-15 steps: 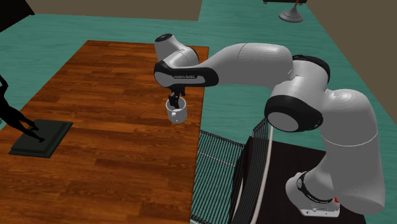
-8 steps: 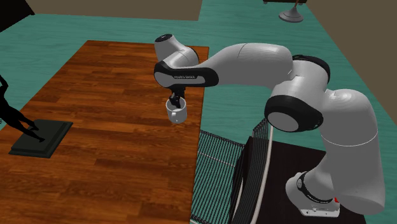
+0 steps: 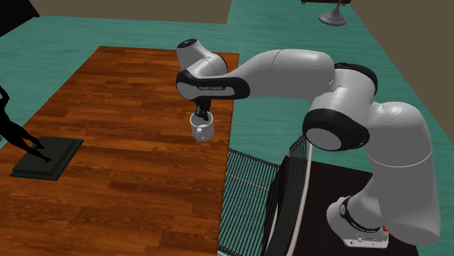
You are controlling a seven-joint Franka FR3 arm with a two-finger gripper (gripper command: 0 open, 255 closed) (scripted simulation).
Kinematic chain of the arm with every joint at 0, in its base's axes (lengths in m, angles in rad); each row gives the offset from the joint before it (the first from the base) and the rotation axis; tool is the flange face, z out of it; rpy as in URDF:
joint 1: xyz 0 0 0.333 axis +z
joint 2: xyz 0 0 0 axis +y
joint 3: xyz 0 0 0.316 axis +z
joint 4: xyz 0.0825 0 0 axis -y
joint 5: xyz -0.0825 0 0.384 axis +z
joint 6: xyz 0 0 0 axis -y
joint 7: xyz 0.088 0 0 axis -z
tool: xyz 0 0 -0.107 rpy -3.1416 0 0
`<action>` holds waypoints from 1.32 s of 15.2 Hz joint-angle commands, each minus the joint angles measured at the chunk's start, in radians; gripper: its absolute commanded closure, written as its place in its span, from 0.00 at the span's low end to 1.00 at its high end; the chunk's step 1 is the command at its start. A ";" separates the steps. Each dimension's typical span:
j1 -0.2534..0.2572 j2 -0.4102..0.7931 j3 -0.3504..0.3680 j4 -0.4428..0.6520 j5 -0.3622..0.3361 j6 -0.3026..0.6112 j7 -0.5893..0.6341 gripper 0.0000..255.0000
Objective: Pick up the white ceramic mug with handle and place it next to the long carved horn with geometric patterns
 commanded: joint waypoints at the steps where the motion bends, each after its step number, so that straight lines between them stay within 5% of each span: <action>1: 0.000 0.000 0.000 0.000 0.000 0.000 0.000 1.00; 20: -0.013 -0.032 -0.007 0.205 -0.010 -0.235 0.008 1.00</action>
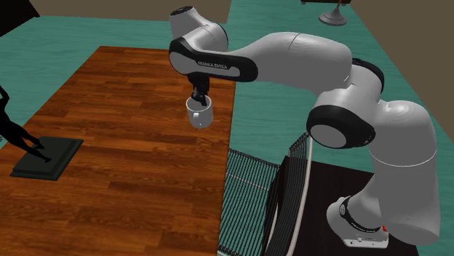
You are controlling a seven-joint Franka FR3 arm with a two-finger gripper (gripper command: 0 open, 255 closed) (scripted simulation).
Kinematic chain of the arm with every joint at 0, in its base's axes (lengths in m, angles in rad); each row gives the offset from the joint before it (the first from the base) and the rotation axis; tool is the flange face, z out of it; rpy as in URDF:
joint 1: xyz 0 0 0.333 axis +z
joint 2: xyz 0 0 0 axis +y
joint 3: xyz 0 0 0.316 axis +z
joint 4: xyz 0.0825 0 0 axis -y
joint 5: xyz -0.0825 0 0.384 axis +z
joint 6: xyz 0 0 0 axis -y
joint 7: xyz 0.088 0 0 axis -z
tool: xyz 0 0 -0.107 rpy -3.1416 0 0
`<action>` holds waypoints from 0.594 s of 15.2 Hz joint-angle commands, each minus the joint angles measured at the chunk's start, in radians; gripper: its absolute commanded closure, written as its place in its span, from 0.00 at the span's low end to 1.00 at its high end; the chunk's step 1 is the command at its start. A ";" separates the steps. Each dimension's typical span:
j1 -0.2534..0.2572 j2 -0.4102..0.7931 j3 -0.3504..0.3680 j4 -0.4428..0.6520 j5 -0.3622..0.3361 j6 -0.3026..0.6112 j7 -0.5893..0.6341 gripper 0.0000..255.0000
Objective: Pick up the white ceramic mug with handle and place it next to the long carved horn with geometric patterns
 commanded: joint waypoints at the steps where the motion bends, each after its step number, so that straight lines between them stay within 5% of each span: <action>1: -0.002 0.002 0.000 0.029 0.000 -0.027 0.001 1.00; 9: -0.020 0.032 0.001 0.189 0.004 -0.156 0.004 1.00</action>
